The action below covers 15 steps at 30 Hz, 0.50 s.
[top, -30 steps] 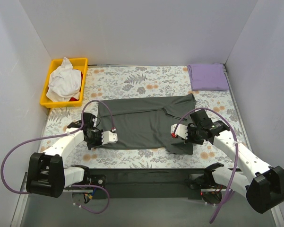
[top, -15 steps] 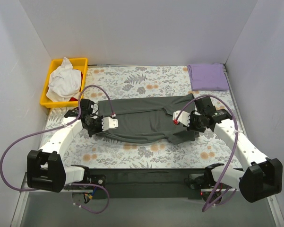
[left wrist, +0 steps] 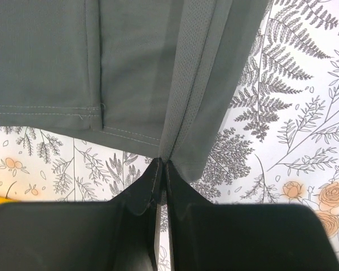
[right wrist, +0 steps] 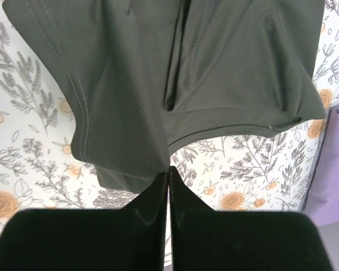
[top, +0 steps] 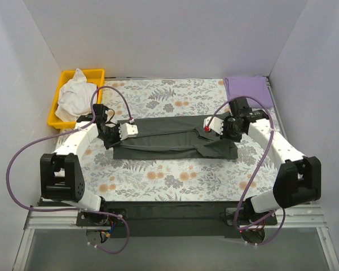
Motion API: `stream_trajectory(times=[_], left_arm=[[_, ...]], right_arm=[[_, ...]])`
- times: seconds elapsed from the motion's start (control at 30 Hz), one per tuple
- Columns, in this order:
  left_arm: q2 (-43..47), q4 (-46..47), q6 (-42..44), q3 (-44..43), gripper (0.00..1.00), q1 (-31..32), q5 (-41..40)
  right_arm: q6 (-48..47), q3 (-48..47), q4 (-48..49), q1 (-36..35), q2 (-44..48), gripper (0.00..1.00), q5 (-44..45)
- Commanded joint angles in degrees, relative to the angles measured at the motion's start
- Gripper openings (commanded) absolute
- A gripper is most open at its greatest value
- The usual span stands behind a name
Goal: Fold and stack the t-shirts
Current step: Fold the tshirt
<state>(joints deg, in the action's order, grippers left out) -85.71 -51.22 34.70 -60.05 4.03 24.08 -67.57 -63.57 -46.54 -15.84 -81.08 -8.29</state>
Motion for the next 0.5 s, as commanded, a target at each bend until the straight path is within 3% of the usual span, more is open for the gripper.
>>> stream_trajectory(times=[0.0,0.47], left_arm=[[-1.64,1.91,0.28,-2.61,0.00,-0.25,1.77],[-6.75,5.52,-0.86,-3.49,0.00,-1.13,0.71]], right_arm=[[-5.03,-4.88,-0.57,0.37,-3.54,0.01,-1.11],[-4.50,-10.43,-0.30,1.33,-12.96,0.01,-0.93]])
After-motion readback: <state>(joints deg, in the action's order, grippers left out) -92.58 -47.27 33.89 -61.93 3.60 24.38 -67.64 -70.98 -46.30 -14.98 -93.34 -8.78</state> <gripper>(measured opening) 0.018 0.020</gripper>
